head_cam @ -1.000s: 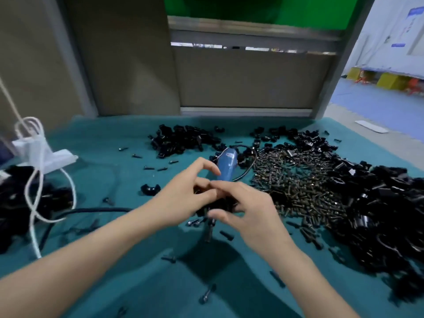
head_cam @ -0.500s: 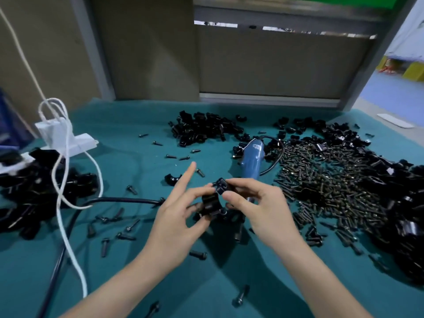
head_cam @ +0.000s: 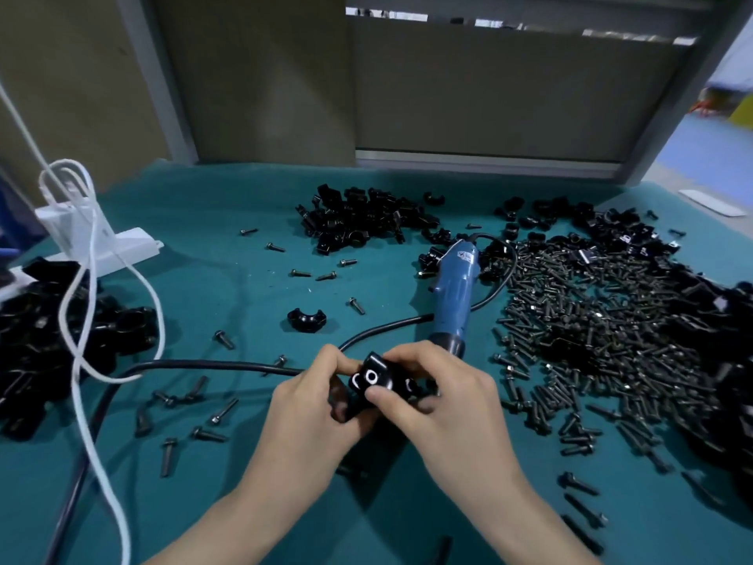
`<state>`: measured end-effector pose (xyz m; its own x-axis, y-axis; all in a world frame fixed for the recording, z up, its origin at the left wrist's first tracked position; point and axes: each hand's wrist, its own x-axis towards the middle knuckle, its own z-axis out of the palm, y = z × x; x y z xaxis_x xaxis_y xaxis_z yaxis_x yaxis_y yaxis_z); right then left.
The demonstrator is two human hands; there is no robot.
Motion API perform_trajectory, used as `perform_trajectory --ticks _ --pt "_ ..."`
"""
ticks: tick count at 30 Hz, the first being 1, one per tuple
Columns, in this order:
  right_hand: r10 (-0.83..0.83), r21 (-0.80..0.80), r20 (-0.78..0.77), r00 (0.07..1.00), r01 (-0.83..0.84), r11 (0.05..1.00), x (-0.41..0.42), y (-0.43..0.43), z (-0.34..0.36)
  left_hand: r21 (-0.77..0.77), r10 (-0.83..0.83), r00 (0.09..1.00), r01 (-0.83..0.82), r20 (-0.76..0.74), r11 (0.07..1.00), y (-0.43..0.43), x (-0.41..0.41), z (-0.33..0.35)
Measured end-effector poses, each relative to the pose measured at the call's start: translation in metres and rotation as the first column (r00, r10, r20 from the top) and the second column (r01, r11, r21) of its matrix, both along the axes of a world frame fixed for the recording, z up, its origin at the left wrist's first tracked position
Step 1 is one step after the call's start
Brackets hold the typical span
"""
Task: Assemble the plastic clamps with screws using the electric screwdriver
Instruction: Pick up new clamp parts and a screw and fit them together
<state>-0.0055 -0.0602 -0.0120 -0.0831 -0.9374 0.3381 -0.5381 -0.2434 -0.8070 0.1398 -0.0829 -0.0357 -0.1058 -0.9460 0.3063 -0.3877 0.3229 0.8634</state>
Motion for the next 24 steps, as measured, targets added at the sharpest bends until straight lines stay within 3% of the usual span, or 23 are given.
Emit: perform_trajectory --ticks 8,14,19,24 --pt "0.155 0.007 0.055 0.986 -0.156 0.988 -0.006 -0.002 0.008 0.038 -0.197 0.954 0.211 -0.224 0.977 -0.002 0.007 0.008" --pt "0.242 0.025 -0.114 0.963 -0.241 0.970 -0.016 -0.002 0.020 0.182 -0.176 0.846 0.303 -0.503 0.935 -0.003 0.006 0.008" --pt "0.338 0.111 -0.199 0.920 -0.321 0.940 -0.026 -0.001 0.022 0.174 -0.203 0.875 0.304 -0.439 0.937 -0.003 0.005 0.005" --pt "0.355 0.112 -0.160 0.921 -0.340 0.934 -0.035 -0.003 0.024 0.073 -0.241 0.928 0.272 -0.283 0.960 -0.003 0.009 0.005"
